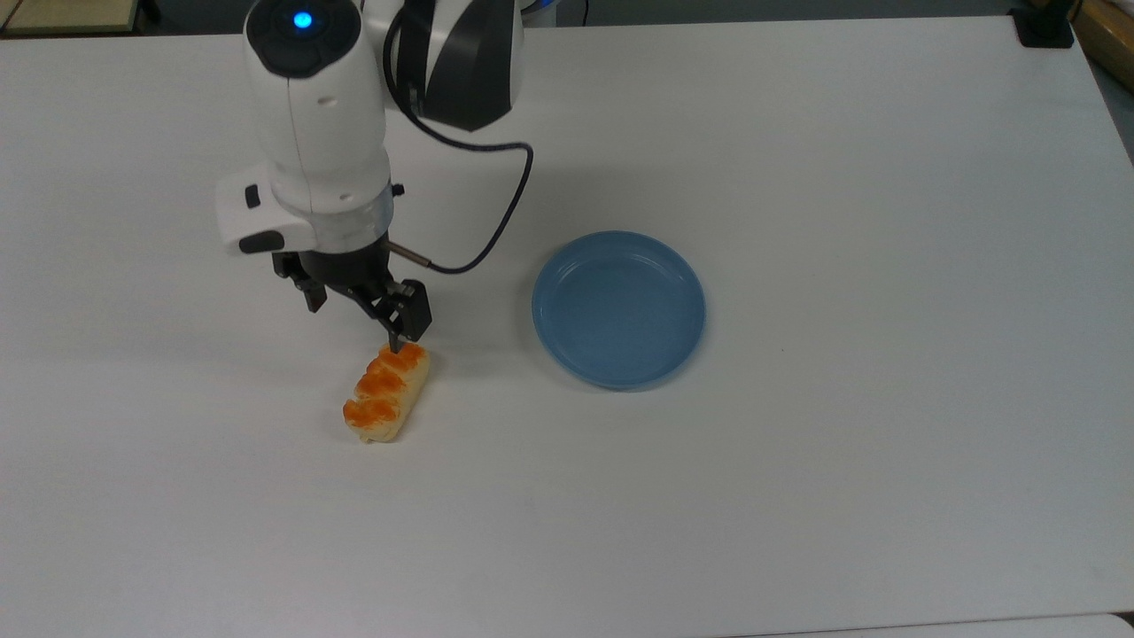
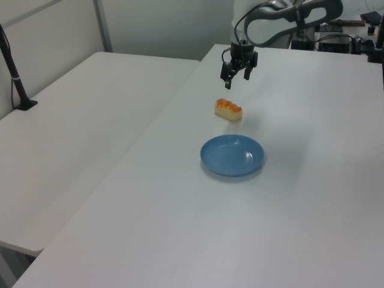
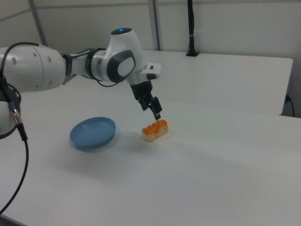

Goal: Put the bread on a plate
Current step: 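Move the gripper down over the orange-topped bread roll, then close the gripper around the bread roll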

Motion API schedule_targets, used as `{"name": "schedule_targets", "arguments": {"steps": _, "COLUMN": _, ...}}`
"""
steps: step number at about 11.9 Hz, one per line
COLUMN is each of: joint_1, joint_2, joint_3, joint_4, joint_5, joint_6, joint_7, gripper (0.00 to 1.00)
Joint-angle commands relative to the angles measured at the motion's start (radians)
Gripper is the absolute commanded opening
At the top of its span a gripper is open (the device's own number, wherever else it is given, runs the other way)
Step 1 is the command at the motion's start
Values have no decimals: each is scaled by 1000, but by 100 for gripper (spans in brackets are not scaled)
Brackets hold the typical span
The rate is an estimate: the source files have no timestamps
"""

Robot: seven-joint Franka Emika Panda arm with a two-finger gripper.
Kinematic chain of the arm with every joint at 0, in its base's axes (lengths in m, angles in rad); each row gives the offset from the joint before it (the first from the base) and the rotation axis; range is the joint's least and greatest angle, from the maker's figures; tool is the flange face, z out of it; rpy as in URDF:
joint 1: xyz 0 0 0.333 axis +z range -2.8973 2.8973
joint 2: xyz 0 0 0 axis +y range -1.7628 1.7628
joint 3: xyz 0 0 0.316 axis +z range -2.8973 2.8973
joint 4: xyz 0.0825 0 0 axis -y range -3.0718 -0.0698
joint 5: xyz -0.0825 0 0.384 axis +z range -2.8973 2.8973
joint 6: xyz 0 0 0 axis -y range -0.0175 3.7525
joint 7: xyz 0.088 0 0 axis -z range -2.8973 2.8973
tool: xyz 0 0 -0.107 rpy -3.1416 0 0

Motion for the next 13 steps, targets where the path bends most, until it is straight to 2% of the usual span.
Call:
{"name": "schedule_targets", "arguments": {"steps": 1, "joint_1": 4, "joint_2": 84, "joint_3": -15, "joint_4": 69, "joint_5": -3, "joint_6": 11, "joint_7": 38, "gripper": 100}}
{"name": "schedule_targets", "arguments": {"steps": 5, "joint_1": 14, "joint_2": 159, "joint_3": -15, "joint_4": 69, "joint_5": -3, "joint_6": 132, "joint_7": 107, "gripper": 100}}
{"name": "schedule_targets", "arguments": {"steps": 12, "joint_1": 43, "joint_2": 219, "joint_3": -8, "joint_4": 66, "joint_5": 0, "joint_6": 141, "joint_7": 106, "gripper": 100}}
{"name": "schedule_targets", "arguments": {"steps": 13, "joint_1": 41, "joint_2": 220, "joint_3": -8, "joint_4": 64, "joint_5": -1, "joint_6": 141, "joint_7": 100, "gripper": 93}}
